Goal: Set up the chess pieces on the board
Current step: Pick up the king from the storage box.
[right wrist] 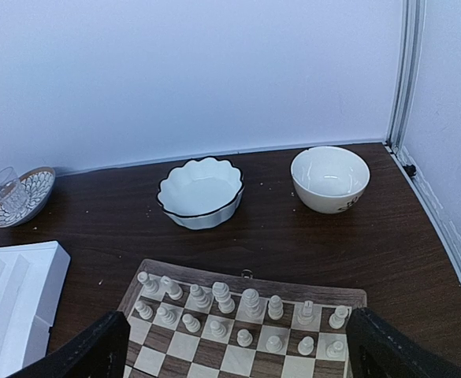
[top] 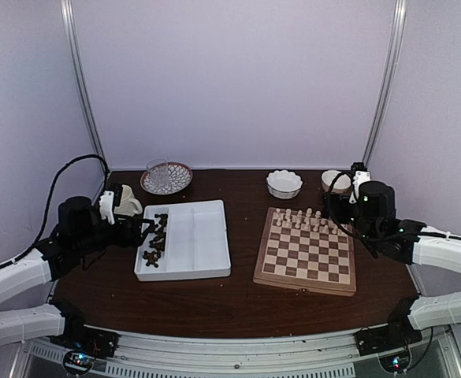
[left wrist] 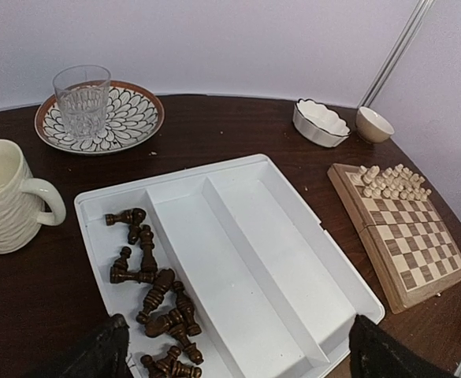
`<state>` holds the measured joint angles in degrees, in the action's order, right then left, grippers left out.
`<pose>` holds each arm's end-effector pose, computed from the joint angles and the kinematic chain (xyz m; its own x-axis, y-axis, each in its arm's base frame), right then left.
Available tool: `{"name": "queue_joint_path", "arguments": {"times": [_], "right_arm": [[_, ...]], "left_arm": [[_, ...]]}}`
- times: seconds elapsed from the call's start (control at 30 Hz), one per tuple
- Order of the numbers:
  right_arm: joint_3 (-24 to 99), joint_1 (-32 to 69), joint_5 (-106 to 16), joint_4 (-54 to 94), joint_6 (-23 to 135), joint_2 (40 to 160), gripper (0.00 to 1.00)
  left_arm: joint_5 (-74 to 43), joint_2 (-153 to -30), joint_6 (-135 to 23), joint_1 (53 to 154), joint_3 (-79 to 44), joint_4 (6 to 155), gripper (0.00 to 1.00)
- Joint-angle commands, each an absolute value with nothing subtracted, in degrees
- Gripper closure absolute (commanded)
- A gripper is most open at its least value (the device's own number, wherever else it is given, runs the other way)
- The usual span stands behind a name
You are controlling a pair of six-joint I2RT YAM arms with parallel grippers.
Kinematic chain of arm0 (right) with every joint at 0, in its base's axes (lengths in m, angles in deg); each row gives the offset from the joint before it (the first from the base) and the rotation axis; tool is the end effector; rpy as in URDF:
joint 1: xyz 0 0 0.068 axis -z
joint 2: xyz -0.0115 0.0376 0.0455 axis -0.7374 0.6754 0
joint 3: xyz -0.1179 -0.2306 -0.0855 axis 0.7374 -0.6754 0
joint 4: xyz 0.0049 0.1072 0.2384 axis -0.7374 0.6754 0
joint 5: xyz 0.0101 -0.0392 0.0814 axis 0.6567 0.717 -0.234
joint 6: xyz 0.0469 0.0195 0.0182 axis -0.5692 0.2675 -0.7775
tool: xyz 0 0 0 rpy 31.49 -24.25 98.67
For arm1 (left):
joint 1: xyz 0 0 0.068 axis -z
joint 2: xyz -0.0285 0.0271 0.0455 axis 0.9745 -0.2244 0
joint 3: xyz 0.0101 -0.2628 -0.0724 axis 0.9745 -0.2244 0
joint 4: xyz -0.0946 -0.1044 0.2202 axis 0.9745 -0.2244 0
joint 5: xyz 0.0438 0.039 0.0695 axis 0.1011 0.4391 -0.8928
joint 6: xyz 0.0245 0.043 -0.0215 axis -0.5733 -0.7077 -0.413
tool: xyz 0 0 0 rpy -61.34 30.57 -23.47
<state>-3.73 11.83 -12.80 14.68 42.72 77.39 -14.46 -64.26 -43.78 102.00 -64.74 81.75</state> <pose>0.1960 0.1227 0.2587 -0.3276 0.1473 -0.9333 -0.1148 0.9742 0.1941 0.1746 -0.0877 0.2295 -0.5117 -0.1992 -0.8358 0.3774 0.8217 -0.4269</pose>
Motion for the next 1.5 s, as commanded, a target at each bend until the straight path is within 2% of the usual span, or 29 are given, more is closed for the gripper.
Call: {"name": "queue_joint_path", "arguments": {"times": [0.0, 0.27, 0.4, 0.57, 0.73, 0.93, 1.17, 1.3, 1.47], "right_arm": [[-4.37, 12.00, -13.14, 13.98, 42.76, 76.04, 0.00], [-4.41, 12.00, -13.34, 14.26, 42.75, 75.76, 0.00], [-4.68, 12.00, -14.46, 13.73, 42.57, 75.97, 0.00], [-4.10, 12.01, -15.40, 13.88, 42.39, 77.04, 0.00], [-3.89, 12.00, -15.98, 14.05, 42.32, 77.23, 0.00], [-3.81, 11.97, -16.43, 13.97, 42.49, 77.27, 0.00], [-3.81, 11.94, -16.97, 13.98, 42.67, 77.00, 0.00], [-3.84, 11.96, -17.03, 13.99, 42.69, 77.00, 0.00], [-3.99, 11.93, -17.39, 13.94, 42.67, 77.11, 0.01]], "left_arm": [[-15.48, -63.92, -44.77, 102.34, -63.77, 81.70, 0.03], [-17.29, -64.69, -45.60, 102.34, -62.86, 79.37, 0.02], [-19.75, -66.23, -46.25, 102.43, -61.82, 76.89, 0.08], [-27.22, -68.83, -46.11, 102.43, -59.23, 71.75, 0.29], [-28.85, -72.60, -47.04, 102.43, -57.04, 69.54, 0.37], [-26.80, -80.36, -49.57, 102.43, -52.63, 68.06, 0.46], [-28.96, -93.25, -51.80, 102.51, -43.28, 62.62, 0.44], [-30.72, -102.60, -51.58, 102.43, -33.83, 56.27, 0.58], [-32.54, -109.22, -51.91, 102.43, -26.87, 52.61, 0.59]]}}
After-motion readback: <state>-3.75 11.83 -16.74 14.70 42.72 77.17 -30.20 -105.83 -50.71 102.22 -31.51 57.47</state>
